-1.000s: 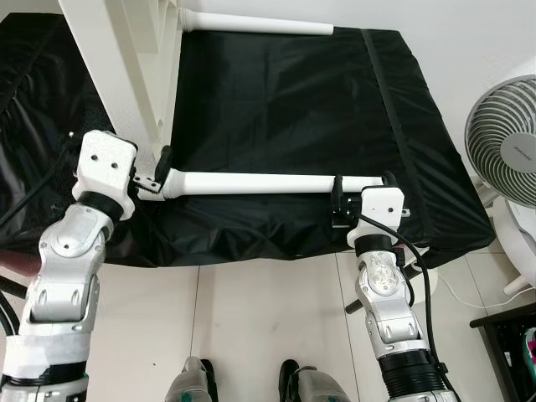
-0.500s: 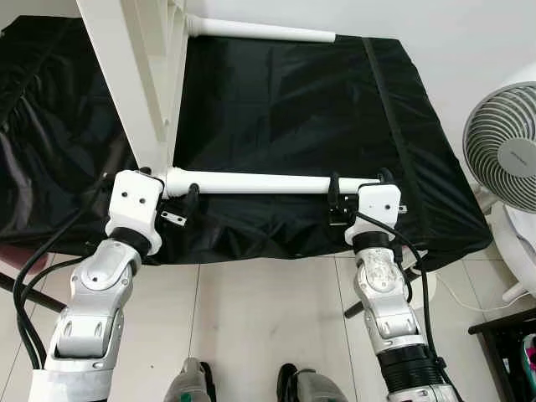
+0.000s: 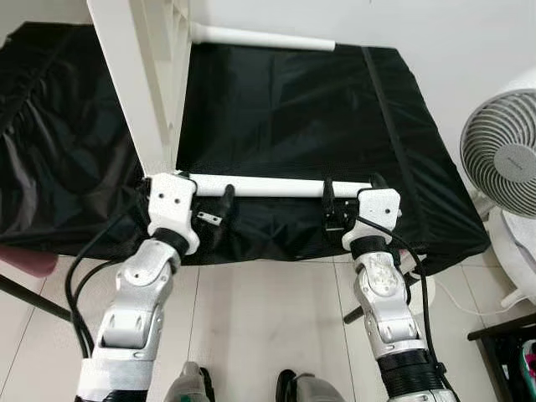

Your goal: Building children table

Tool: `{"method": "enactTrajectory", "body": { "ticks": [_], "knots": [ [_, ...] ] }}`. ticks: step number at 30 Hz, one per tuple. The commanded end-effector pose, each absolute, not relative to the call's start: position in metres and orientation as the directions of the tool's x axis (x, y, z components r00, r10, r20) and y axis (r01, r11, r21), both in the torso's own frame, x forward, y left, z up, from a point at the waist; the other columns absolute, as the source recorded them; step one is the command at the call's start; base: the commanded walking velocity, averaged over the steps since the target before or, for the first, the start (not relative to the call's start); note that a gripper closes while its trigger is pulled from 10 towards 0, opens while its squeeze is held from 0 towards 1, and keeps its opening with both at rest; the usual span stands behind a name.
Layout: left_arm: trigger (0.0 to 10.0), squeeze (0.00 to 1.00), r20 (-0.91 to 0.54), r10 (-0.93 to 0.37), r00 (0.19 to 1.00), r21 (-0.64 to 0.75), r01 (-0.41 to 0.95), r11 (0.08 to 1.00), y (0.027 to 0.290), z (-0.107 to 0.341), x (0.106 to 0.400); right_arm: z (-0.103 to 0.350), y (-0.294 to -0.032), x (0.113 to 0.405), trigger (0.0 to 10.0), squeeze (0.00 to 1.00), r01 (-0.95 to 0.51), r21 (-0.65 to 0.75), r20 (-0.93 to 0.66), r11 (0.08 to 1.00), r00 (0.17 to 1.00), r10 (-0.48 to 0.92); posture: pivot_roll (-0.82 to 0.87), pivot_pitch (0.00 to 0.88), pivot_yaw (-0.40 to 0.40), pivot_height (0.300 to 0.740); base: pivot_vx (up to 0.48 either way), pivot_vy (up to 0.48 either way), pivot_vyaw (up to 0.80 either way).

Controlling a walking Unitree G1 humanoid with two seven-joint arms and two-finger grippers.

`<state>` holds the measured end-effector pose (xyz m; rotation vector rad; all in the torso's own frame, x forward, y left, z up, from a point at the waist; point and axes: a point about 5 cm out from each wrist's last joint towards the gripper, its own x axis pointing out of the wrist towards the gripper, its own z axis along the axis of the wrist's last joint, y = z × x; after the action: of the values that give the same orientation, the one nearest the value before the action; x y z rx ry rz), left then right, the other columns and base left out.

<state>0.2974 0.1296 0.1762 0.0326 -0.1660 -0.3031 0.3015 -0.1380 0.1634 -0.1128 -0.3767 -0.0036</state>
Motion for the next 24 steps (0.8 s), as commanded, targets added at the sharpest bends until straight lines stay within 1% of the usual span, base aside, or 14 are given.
{"method": "enactTrajectory", "body": {
  "ticks": [1,2,3,9,15,20,22,24],
  "knots": [
    [10.0,0.0,0.151,-0.166,0.974,0.004,0.167,0.986,0.135,0.171,0.302,0.157,-0.137,0.299,10.0,0.0,0.008,-0.124,0.35,0.992,0.936,0.036,0.15,0.084,-0.027,0.74,0.0,0.0,0.0],
    [10.0,0.0,0.151,-0.166,0.974,0.004,0.167,0.986,0.135,0.171,0.302,0.157,-0.137,0.299,10.0,0.0,0.008,-0.124,0.35,0.992,0.936,0.036,0.15,0.084,-0.027,0.74,0.0,0.0,0.0],
    [10.0,0.0,0.144,-0.148,0.979,0.007,0.148,0.989,0.134,0.17,0.306,0.153,-0.132,0.296,10.0,0.0,-0.024,-0.13,0.335,0.991,0.94,0.067,0.14,0.067,-0.025,0.74,0.0,0.0,0.0],
    [10.0,0.0,0.133,-0.128,0.983,0.029,0.125,0.992,0.136,0.165,0.306,0.149,-0.127,0.289,10.0,0.0,-0.071,-0.116,0.319,0.991,0.942,0.105,0.12,0.043,-0.013,0.74,0.0,0.0,0.0],
    [10.0,0.0,0.149,-0.114,0.982,0.011,0.113,0.994,0.141,0.162,0.306,0.143,-0.132,0.283,10.0,0.0,-0.018,-0.161,0.314,0.987,0.947,0.068,0.1,0.018,0.004,0.74,0.0,0.0,0.0],
    [10.0,0.0,0.152,-0.111,0.982,-0.002,0.112,0.994,0.142,0.159,0.307,0.139,-0.134,0.284,10.0,0.0,0.004,-0.157,0.309,0.988,0.95,0.045,0.11,0.014,0.003,0.74,0.0,0.0,0.0],
    [10.0,0.0,0.155,-0.107,0.982,0.015,0.106,0.994,0.141,0.154,0.307,0.136,-0.135,0.284,10.0,0.0,0.03,-0.152,0.31,0.988,0.95,0.019,0.11,0.012,0.002,0.74,0.0,0.0,0.0],
    [10.0,0.0,0.148,-0.107,0.983,0.021,0.105,0.994,0.14,0.151,0.306,0.134,-0.133,0.285,10.0,0.0,0.016,-0.159,0.296,0.987,0.955,0.033,0.11,0.012,0.002,0.74,0.0,0.0,0.0]
  ]
}}
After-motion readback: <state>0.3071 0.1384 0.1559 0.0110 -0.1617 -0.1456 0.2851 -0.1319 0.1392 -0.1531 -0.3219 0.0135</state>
